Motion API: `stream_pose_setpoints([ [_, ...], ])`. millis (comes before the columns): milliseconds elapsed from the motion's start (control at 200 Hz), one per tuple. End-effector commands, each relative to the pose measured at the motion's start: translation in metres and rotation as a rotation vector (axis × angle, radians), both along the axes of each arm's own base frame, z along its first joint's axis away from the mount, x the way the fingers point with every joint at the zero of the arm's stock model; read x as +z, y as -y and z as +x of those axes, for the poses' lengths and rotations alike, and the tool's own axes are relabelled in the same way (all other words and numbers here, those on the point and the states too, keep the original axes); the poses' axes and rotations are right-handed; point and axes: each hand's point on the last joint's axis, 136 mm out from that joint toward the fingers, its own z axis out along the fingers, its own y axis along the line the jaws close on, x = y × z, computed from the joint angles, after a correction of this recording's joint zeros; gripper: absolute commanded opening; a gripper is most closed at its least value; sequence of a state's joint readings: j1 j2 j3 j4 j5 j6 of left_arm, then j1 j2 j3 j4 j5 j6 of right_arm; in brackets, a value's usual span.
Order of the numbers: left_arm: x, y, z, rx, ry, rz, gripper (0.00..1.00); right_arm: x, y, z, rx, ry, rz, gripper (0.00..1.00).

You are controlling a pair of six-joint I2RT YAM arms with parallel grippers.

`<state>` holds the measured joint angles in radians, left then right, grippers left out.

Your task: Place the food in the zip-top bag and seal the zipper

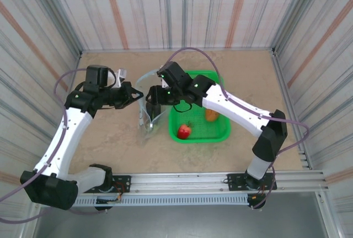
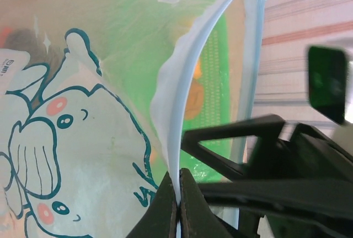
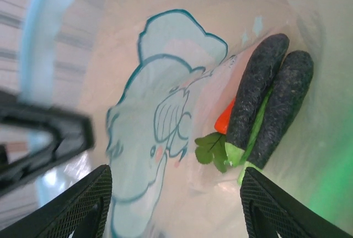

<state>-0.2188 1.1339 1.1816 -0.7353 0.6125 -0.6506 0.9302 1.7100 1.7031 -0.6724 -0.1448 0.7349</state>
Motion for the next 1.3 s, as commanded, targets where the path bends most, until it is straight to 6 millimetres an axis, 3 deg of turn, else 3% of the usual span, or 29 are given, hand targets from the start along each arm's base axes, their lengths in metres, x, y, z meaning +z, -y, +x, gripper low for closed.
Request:
stream_pose_setpoints([
  [0, 0.003, -0.006, -0.01, -0.022, 0.007, 0.026, 0.0, 0.045, 0.019, -0.01, 0.045, 0.144, -0.032, 0.65],
  [205, 0.006, -0.018, -0.015, -0.033, -0.003, 0.138, 0.0, 0.073, 0.046, -0.02, 0.041, 0.247, -0.045, 0.65],
  [336, 0.003, -0.021, -0.016, -0.029, -0.021, 0.161, 0.0, 0.068, 0.083, -0.015, -0.055, 0.271, -0.115, 0.62],
  [461, 0.006, -0.027, -0.014, -0.009, -0.021, 0.202, 0.0, 0.043, 0.126, -0.017, -0.139, 0.253, -0.2, 0.59],
  [551, 0.002, -0.029, -0.013, 0.0, -0.039, 0.217, 0.0, 0.008, 0.154, -0.02, -0.176, 0.206, -0.261, 0.58],
  [671, -0.007, -0.033, -0.018, 0.016, -0.08, 0.235, 0.0, -0.036, 0.175, -0.028, -0.21, 0.121, -0.262, 0.59],
  [852, -0.009, -0.029, -0.022, 0.023, -0.094, 0.245, 0.0, -0.082, 0.183, -0.029, -0.26, -0.022, -0.242, 0.63],
  [1077, -0.009, -0.023, -0.022, 0.035, -0.101, 0.229, 0.0, -0.116, 0.157, -0.033, -0.237, -0.207, -0.212, 0.68],
  [1117, -0.009, -0.021, -0.022, 0.035, -0.099, 0.218, 0.0, -0.121, 0.155, -0.033, -0.237, -0.235, -0.214, 0.71],
  [1142, -0.01, -0.02, -0.022, 0.036, -0.097, 0.212, 0.0, -0.125, 0.153, -0.034, -0.238, -0.251, -0.213, 0.78],
  [1292, -0.015, -0.009, -0.02, -0.008, -0.101, 0.173, 0.0, -0.146, 0.14, -0.036, -0.239, -0.331, -0.196, 0.81],
])
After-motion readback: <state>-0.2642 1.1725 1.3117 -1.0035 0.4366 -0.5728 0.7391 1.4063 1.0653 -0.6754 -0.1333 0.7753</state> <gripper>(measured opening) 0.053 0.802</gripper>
